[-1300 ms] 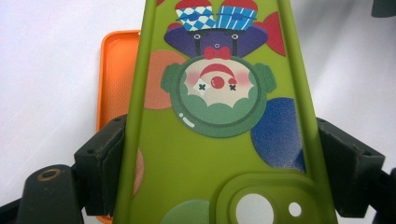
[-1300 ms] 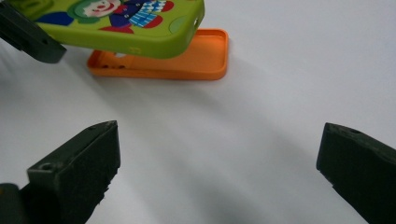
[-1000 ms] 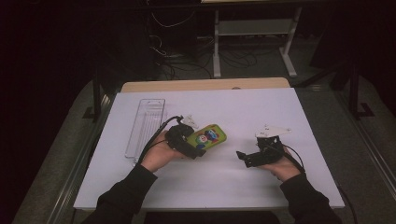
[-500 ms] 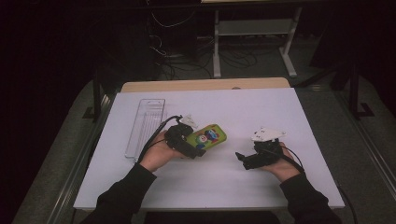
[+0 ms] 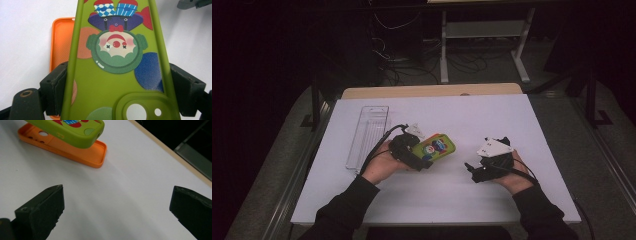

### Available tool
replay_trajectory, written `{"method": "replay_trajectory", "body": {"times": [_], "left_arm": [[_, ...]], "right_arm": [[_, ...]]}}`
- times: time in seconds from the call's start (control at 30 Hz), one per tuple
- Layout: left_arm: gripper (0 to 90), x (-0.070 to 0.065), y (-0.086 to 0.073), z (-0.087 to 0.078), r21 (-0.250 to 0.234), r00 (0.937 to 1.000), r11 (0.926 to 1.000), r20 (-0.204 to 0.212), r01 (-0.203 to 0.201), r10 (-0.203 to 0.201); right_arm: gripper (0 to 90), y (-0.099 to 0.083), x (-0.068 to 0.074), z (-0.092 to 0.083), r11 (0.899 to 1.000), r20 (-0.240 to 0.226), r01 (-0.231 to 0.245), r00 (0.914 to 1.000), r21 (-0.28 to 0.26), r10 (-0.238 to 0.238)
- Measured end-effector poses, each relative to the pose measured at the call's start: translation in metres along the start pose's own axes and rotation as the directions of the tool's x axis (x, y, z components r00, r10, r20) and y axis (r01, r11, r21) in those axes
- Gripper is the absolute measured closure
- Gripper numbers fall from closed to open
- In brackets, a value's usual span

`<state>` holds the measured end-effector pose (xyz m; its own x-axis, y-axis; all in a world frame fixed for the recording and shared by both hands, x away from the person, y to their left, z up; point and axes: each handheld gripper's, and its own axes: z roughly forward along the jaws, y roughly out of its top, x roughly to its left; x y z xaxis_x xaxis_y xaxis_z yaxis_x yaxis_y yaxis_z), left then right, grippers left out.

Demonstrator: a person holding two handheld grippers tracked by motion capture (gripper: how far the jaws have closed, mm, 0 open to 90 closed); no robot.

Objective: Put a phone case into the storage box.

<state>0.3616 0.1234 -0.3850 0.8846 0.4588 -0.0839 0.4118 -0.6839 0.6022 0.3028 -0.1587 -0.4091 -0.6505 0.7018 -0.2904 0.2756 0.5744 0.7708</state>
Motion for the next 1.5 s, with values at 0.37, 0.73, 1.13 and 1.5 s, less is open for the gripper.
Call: {"method": "replay_trajectory", "body": {"times": [0.37, 0.73, 1.13, 1.5], "left_arm": [[16.1, 0.0, 0.0, 0.0, 0.0, 1.0, 1.0, 0.0, -0.003, 0.003], [16.1, 0.0, 0.001, 0.0, 0.004, 0.9998, 0.9998, -0.001, -0.018, 0.018], [16.1, -0.002, 0.001, 0.001, -0.019, 1.0, 0.9998, 0.007, 0.007, -0.007], [16.1, -0.002, 0.002, 0.001, -0.027, 0.9999, 0.9995, 0.006, 0.014, -0.014]], "right_arm": [[0.0, 0.002, 0.007, -0.001, 0.992, 0.075, 0.124, 0.9894, 0.001, -0.124], [0.0, 0.004, 0.013, -0.001, 0.973, 0.13, 0.229, 0.9646, 0.019, -0.229], [0.0, 0.004, 0.019, -0.001, 0.943, 0.179, 0.331, 0.9259, 0.041, -0.333], [0.0, 0.004, 0.028, 0.0, 0.918, 0.225, 0.394, 0.8912, 0.046, -0.394]]}}
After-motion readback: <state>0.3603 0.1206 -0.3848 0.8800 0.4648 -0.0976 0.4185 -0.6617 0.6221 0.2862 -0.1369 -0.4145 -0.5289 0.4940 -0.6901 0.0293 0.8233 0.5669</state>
